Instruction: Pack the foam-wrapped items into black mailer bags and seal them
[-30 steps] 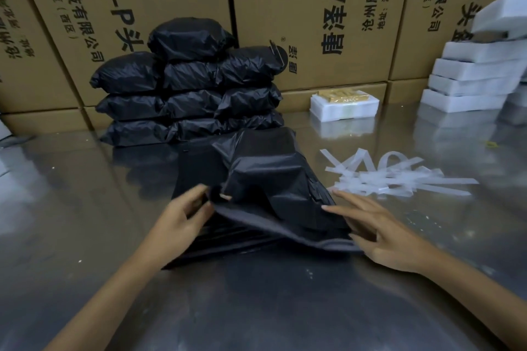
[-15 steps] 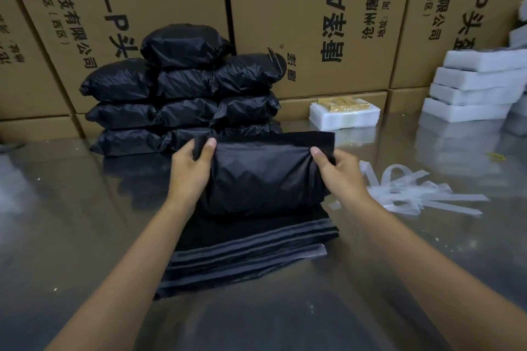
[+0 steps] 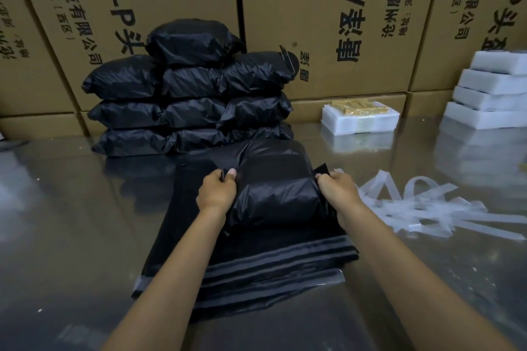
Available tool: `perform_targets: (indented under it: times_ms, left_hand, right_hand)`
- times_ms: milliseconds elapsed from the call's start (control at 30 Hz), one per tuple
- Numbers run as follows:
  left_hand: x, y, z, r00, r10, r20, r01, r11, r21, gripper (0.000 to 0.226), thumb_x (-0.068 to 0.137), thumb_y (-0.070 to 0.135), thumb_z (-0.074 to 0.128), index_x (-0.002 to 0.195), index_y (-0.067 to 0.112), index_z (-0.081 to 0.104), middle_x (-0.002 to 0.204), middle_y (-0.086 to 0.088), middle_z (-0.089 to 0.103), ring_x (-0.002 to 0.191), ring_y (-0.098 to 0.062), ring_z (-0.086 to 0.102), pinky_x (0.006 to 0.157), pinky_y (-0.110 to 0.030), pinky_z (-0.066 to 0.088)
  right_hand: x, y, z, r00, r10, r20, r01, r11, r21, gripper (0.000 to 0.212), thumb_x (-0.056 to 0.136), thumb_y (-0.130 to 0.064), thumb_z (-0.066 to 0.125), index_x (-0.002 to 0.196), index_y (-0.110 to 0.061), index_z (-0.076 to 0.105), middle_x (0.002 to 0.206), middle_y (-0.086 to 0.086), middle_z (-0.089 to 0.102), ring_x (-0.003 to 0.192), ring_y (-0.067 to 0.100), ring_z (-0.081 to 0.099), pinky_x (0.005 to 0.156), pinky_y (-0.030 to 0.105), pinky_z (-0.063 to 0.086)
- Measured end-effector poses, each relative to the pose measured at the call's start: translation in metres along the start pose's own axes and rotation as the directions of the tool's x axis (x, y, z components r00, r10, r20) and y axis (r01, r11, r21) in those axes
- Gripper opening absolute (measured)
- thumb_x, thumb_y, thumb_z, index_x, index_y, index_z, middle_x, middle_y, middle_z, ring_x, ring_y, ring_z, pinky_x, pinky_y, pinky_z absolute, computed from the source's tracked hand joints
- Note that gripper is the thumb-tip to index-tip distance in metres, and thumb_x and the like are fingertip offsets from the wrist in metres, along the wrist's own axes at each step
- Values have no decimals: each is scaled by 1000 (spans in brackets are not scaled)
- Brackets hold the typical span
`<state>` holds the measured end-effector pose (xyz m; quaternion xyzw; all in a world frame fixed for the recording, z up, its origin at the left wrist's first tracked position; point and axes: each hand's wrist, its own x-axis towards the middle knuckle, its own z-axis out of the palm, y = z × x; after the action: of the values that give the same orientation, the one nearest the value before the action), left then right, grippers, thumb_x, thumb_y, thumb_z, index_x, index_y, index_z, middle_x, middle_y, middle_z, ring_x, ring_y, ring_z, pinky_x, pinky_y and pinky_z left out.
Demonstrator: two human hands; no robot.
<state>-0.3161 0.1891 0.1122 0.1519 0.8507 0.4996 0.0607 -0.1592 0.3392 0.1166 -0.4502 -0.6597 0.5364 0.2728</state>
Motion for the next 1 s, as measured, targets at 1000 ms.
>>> perform_targets:
  times_ms: [1000]
  left_hand:
    - [-71, -27, -88, 818, 80, 570, 448, 532, -718, 32, 86, 29, 60, 106, 7, 71, 119, -20, 69, 92, -30, 71, 85, -44, 57]
  right_hand:
    - [-79, -61, 58, 600, -381, 704, 635, 761, -129, 26, 76, -48, 83, 92, -29, 74, 93, -14, 70, 95, 6, 64, 95, 32, 51]
